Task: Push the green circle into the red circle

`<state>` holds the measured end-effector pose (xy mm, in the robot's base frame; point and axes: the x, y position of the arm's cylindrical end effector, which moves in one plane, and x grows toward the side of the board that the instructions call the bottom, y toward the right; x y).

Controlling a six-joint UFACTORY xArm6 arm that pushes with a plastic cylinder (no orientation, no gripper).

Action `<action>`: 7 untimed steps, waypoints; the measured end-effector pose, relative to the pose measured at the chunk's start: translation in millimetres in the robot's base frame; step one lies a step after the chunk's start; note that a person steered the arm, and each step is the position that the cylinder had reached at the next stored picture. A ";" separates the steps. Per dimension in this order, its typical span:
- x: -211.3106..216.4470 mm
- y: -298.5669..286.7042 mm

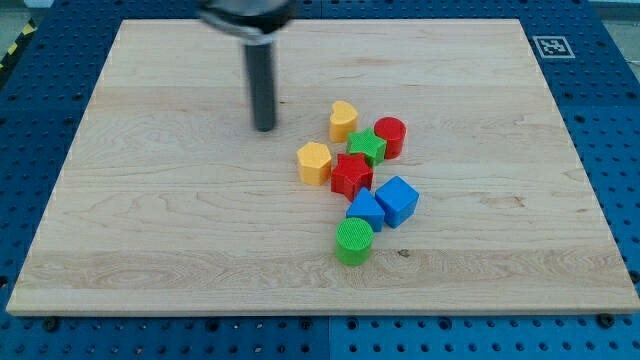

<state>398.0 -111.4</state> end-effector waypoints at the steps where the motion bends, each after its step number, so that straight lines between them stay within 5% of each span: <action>1: 38.7 -56.3; 2: 98.5 -51.7; 4: 191.0 53.5; 7: 156.5 182.1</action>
<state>554.5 70.8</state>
